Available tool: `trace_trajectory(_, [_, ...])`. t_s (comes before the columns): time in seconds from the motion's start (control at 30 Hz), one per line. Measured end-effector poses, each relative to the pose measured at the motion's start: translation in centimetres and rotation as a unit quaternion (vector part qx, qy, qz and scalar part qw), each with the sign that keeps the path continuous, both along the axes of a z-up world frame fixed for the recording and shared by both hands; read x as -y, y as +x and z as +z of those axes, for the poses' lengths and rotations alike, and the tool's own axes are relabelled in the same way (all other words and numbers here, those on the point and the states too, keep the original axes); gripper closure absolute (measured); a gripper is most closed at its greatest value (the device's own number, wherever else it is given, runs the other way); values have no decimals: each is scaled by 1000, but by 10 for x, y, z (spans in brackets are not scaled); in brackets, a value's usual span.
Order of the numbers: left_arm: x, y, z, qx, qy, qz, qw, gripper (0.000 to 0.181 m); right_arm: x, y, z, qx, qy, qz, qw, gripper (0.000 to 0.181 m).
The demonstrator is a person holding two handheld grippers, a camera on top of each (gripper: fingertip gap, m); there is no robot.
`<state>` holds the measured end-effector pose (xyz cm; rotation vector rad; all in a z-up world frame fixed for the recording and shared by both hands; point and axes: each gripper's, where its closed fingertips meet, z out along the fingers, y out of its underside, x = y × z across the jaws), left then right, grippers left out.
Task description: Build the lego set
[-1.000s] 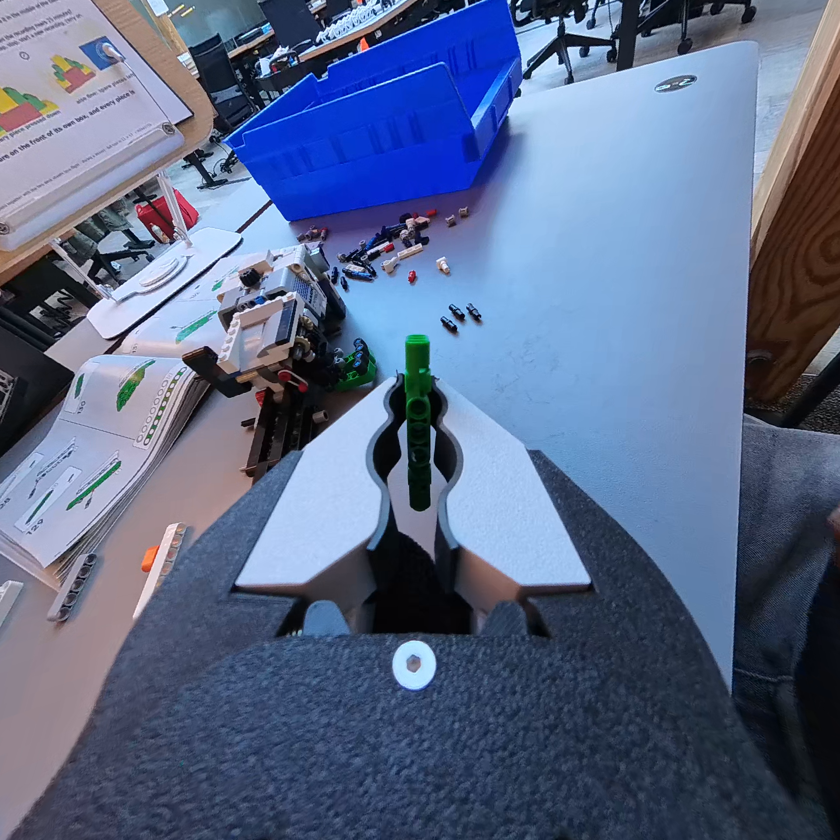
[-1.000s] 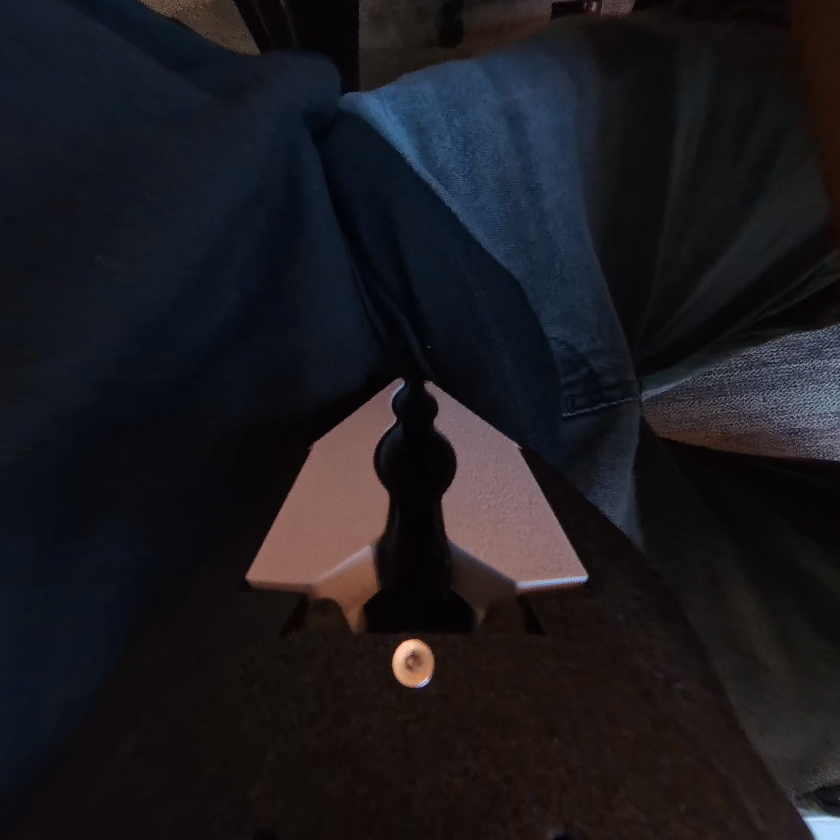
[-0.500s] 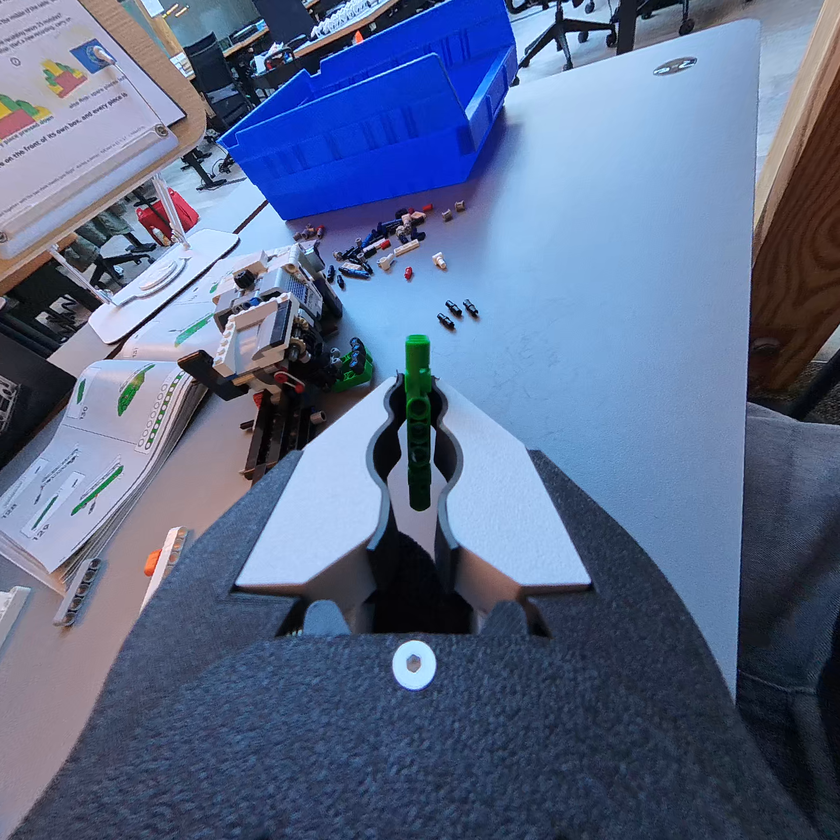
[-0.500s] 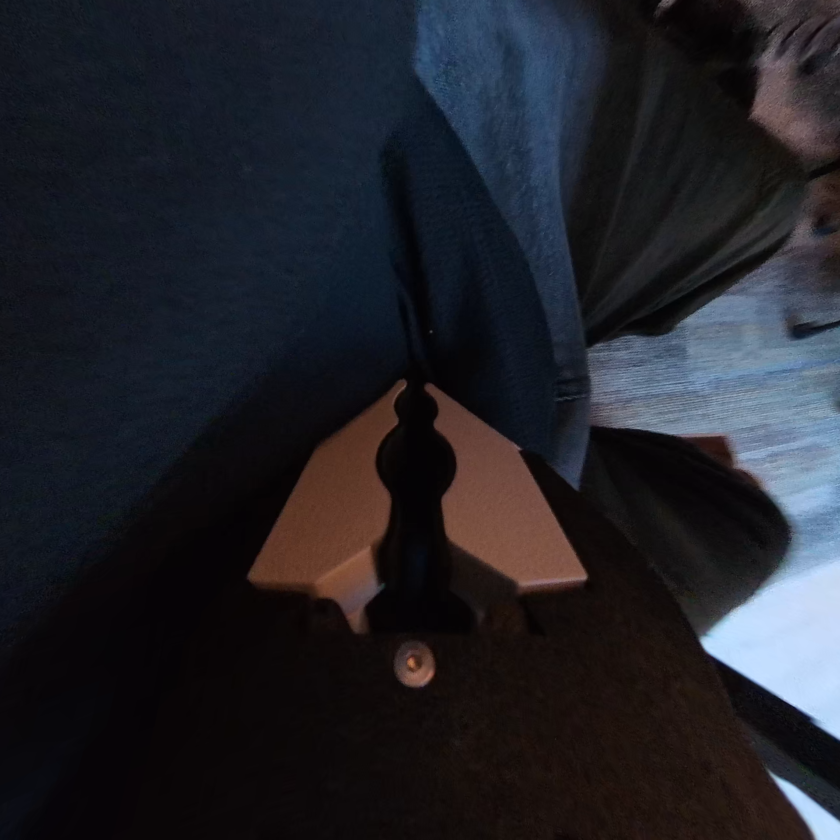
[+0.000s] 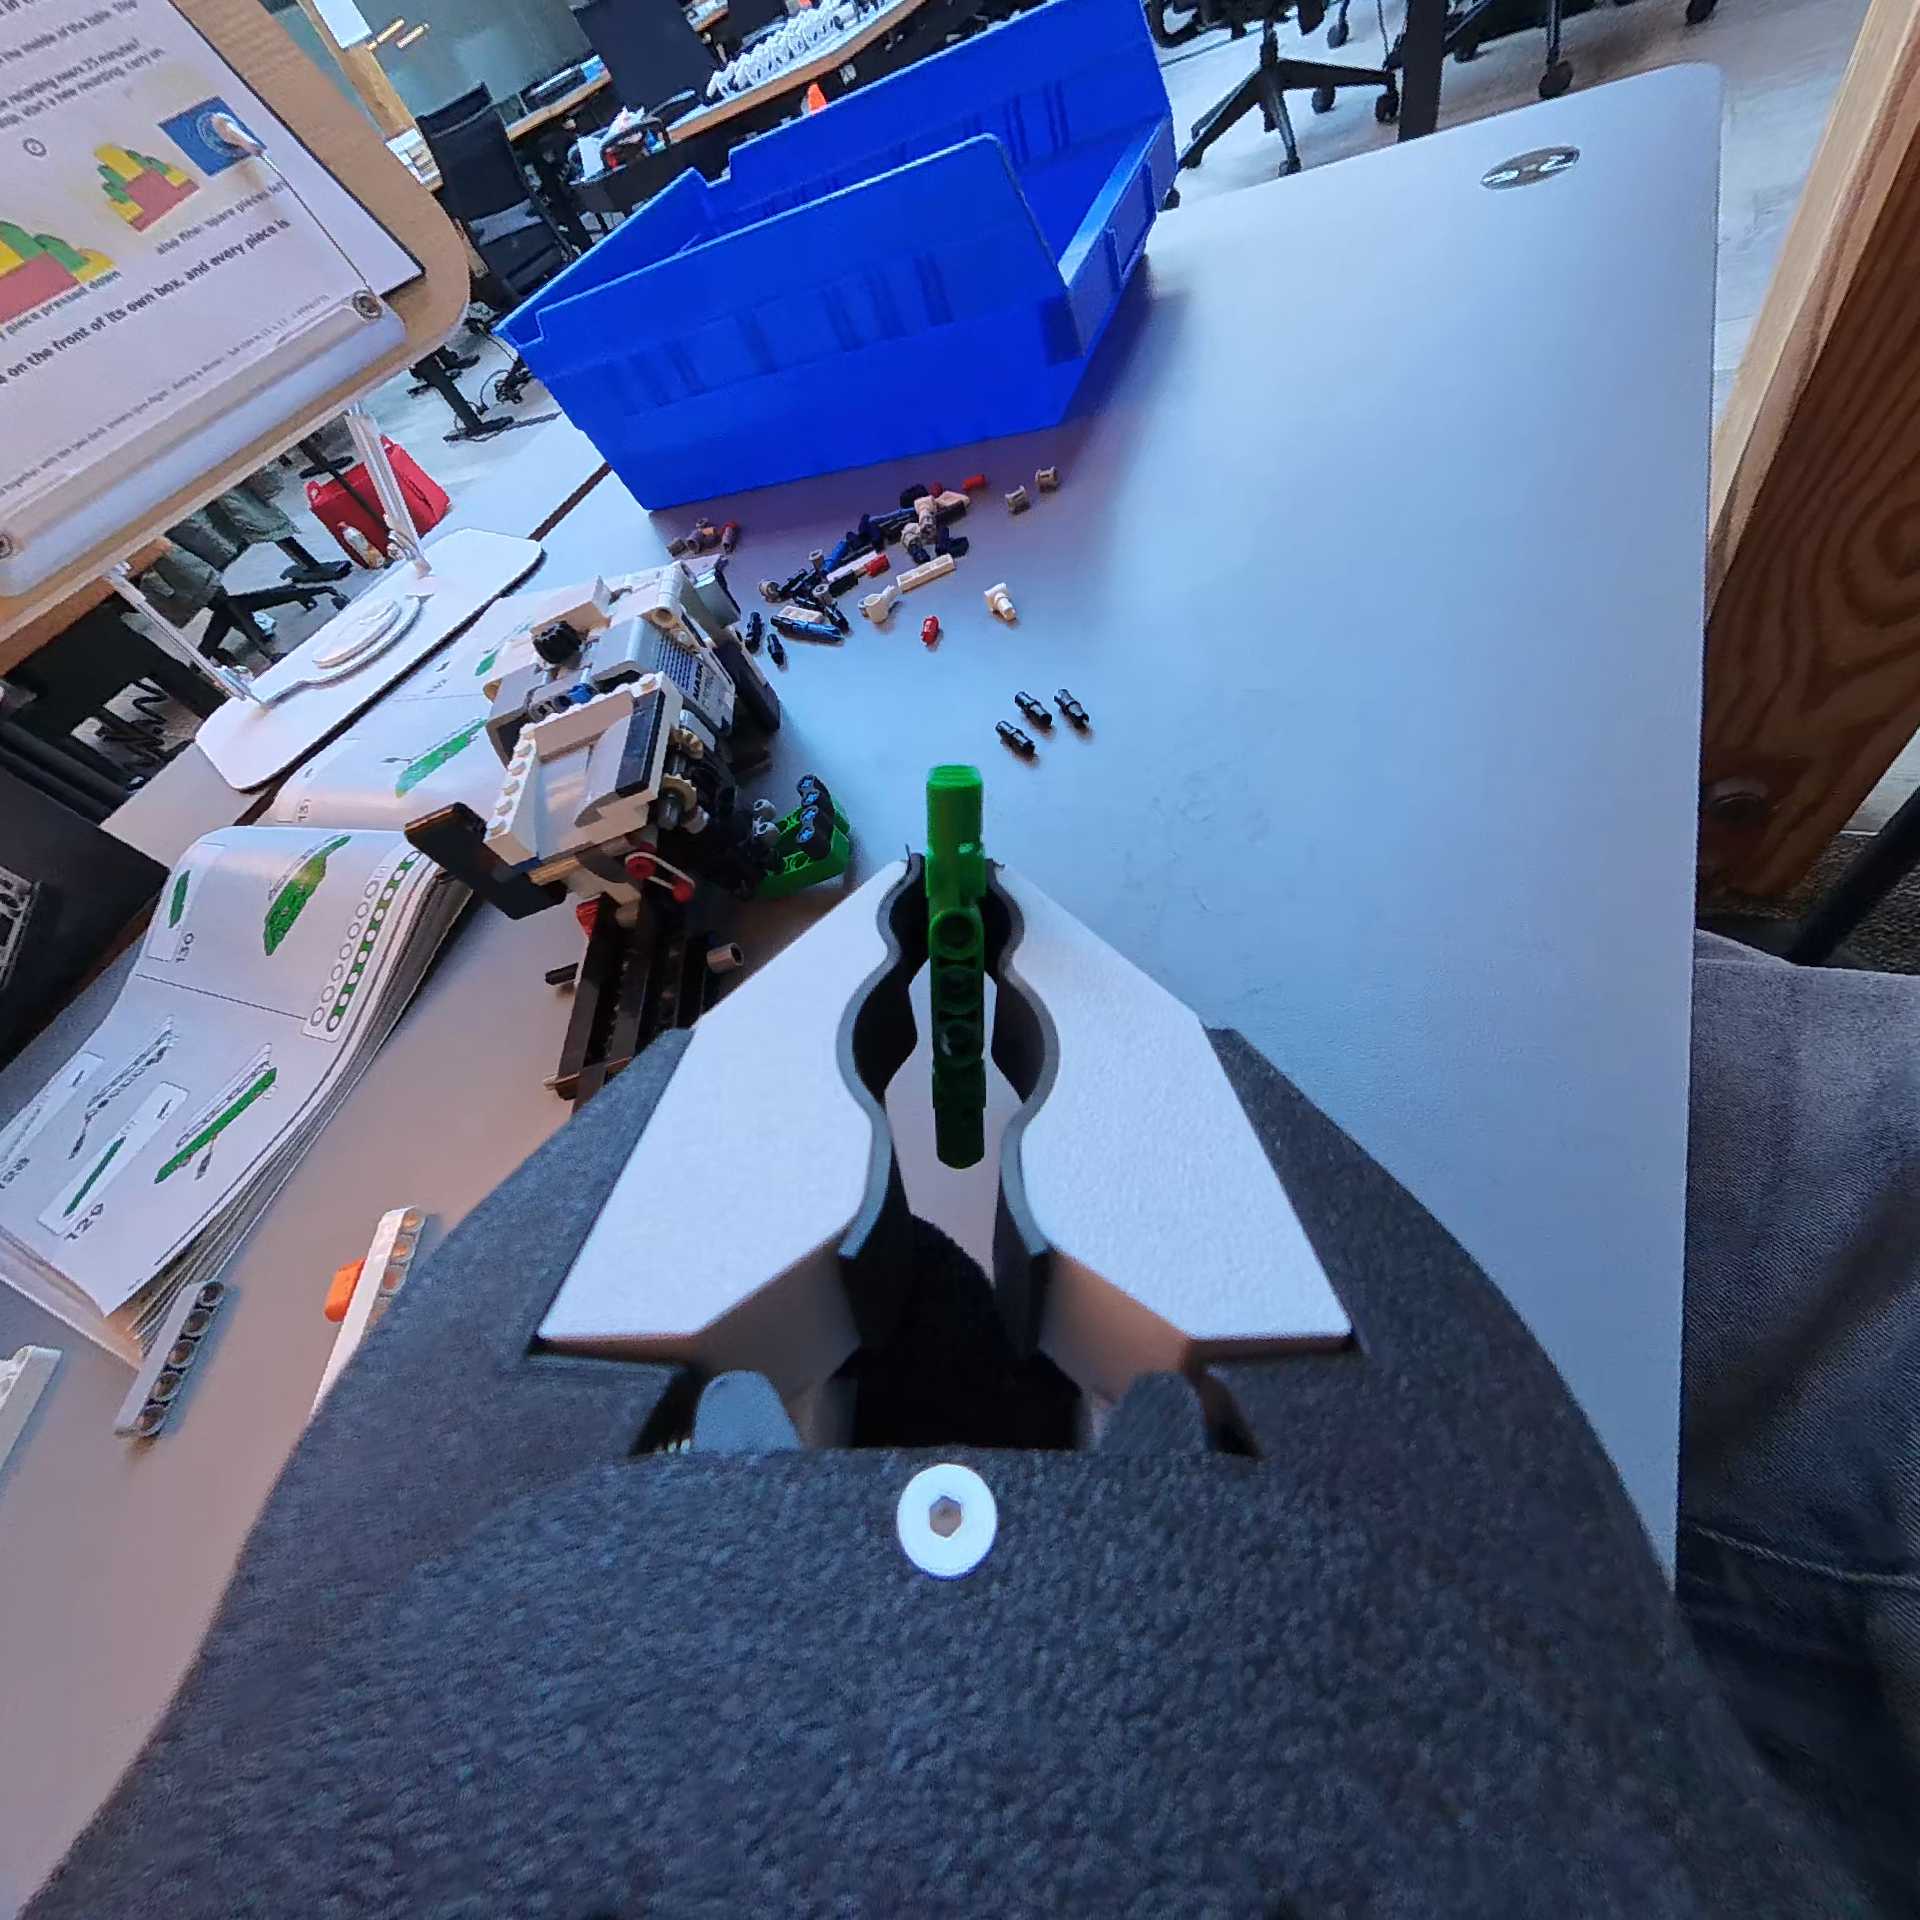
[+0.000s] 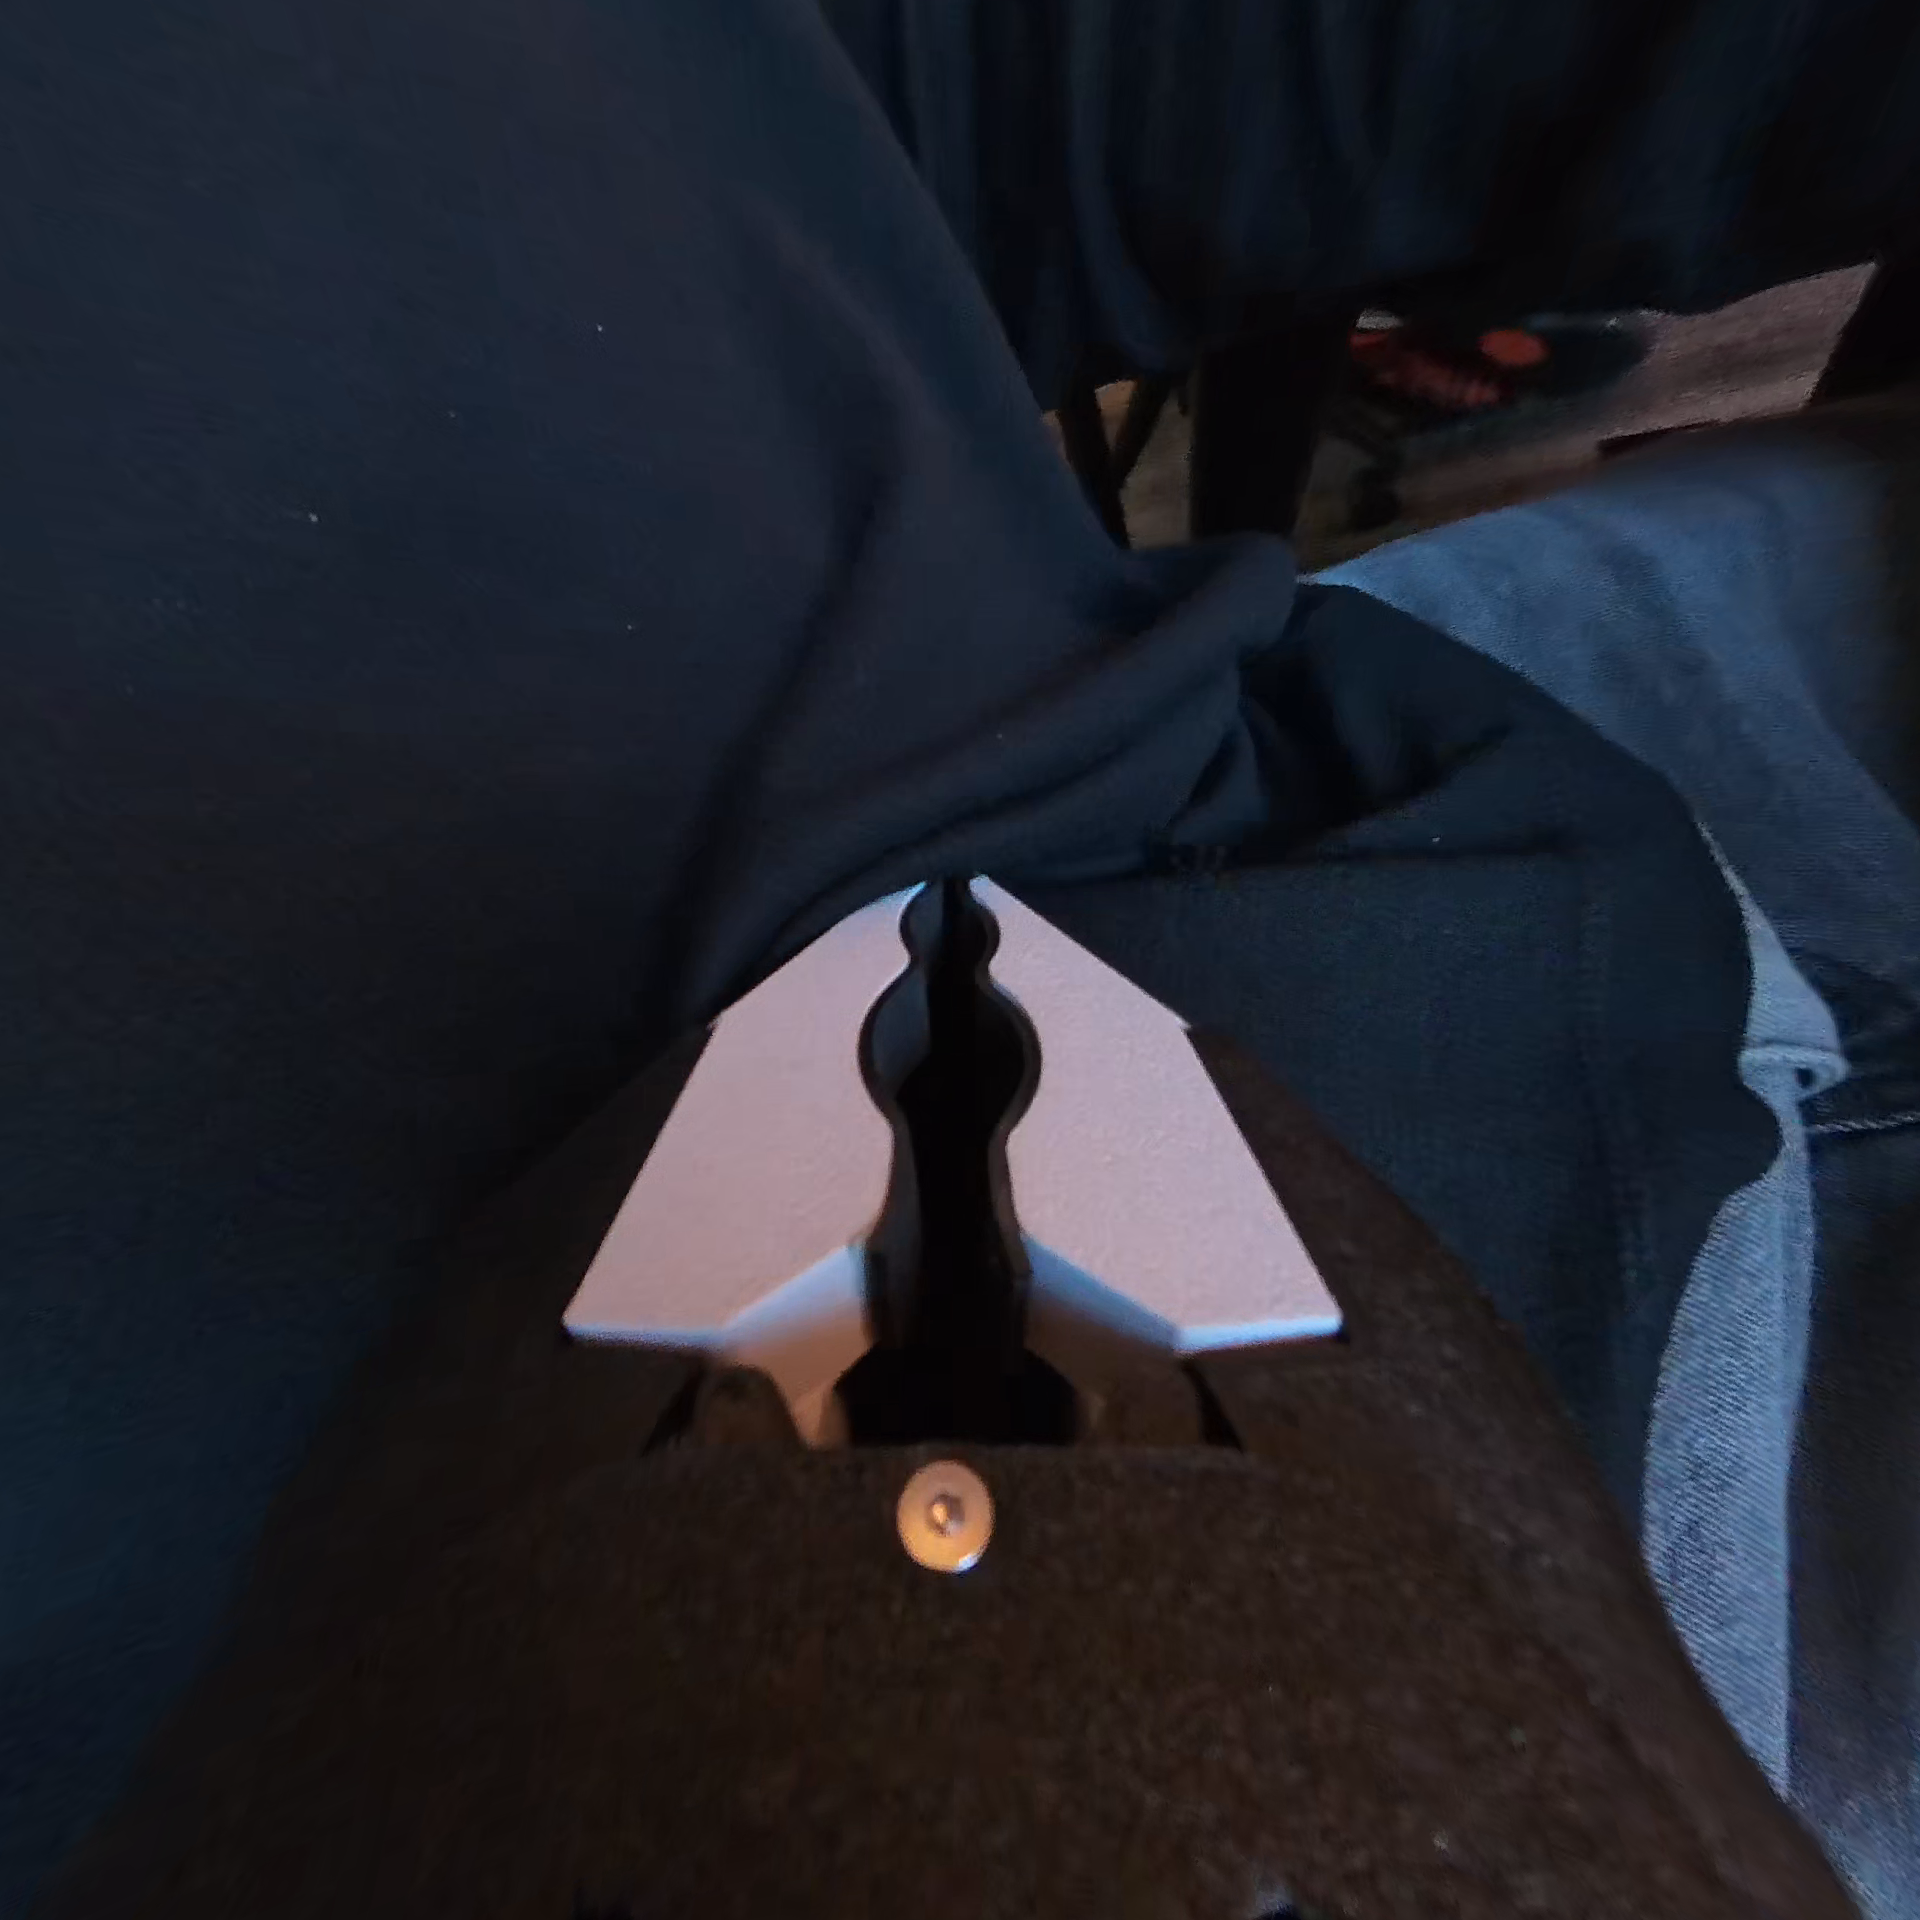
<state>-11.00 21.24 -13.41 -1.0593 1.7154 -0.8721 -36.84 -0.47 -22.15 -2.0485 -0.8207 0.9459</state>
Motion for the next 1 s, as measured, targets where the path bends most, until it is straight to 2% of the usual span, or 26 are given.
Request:
trace_trajectory(0.03, [0, 0, 0, 1, 0, 0, 1000, 175, -1, 2, -1, 17, 10, -5, 1000, 181])
trace_trajectory(0.2, [-1, 1, 0, 0, 2, 5, 1000, 175, -16, 31, -5, 127, 37, -48, 990, 174])
trace_trajectory(0.33, [-2, 1, 0, 1, 2, 9, 1000, 175, -36, 54, 10, 130, 44, -68, 988, 165])
trace_trajectory(0.43, [-3, 1, 0, 1, 0, 12, 1000, 175, -65, 55, 19, 137, 78, -63, 986, 162])
trace_trajectory(0.53, [-4, 2, 0, 1, 1, 15, 1000, 175, -74, 34, -10, 162, 12, 5, 987, 156])
trace_trajectory(0.63, [-4, 2, 0, 0, 2, 15, 1000, 175, -75, 32, -41, 228, -20, 31, 973, 153])
trace_trajectory(1.0, [-2, 1, -1, -1, 8, 10, 1000, 175, -68, 31, -55, 242, -19, 30, 970, 170])
